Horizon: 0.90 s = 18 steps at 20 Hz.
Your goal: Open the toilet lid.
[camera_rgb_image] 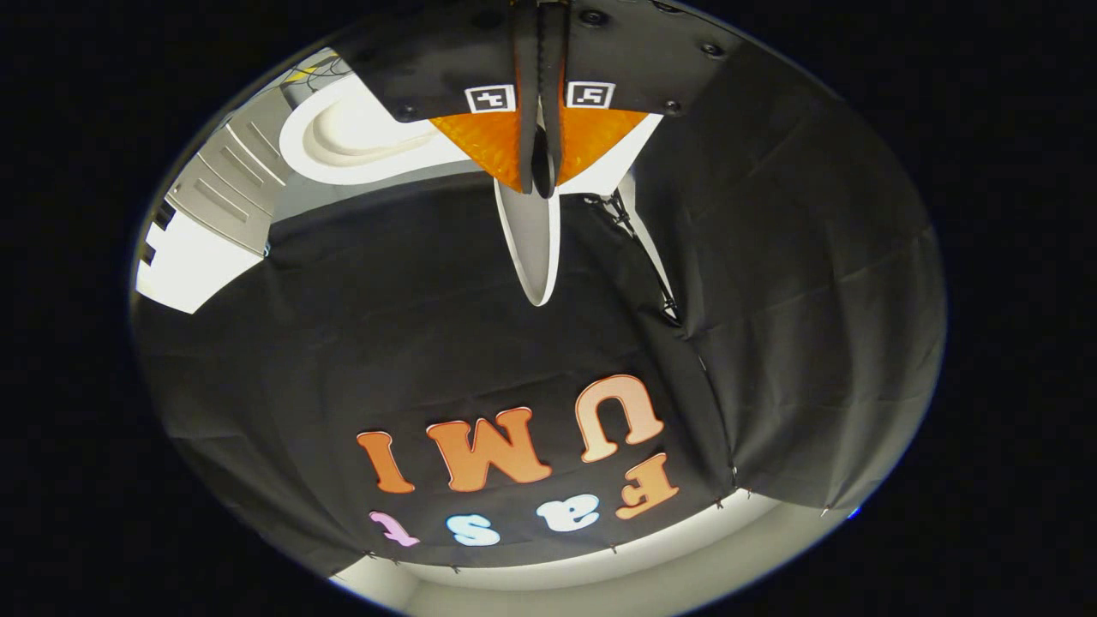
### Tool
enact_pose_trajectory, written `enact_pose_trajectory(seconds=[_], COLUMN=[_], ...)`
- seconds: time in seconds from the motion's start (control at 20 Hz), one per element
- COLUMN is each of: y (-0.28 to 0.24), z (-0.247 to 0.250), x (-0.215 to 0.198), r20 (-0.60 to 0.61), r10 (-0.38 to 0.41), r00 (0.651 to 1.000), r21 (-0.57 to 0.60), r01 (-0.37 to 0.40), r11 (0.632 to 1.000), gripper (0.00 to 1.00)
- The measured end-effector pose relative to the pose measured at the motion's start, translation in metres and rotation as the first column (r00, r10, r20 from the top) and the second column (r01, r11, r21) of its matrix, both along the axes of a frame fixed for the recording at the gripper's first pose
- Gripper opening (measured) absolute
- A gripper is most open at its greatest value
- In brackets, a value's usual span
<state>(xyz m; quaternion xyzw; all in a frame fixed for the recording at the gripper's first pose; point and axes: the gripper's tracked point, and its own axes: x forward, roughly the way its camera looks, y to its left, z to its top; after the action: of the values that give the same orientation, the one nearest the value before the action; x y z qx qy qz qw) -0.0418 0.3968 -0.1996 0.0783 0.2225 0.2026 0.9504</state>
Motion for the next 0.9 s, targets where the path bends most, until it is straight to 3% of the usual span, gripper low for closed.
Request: enact_pose_trajectory(seconds=[0.9], y=[0.081], z=[-0.018], x=[-0.029], r20=[0.035], r10=[0.118], r00=[0.992], r21=[-0.093], r01=[-0.114], r11=[0.989], gripper=[0.08])
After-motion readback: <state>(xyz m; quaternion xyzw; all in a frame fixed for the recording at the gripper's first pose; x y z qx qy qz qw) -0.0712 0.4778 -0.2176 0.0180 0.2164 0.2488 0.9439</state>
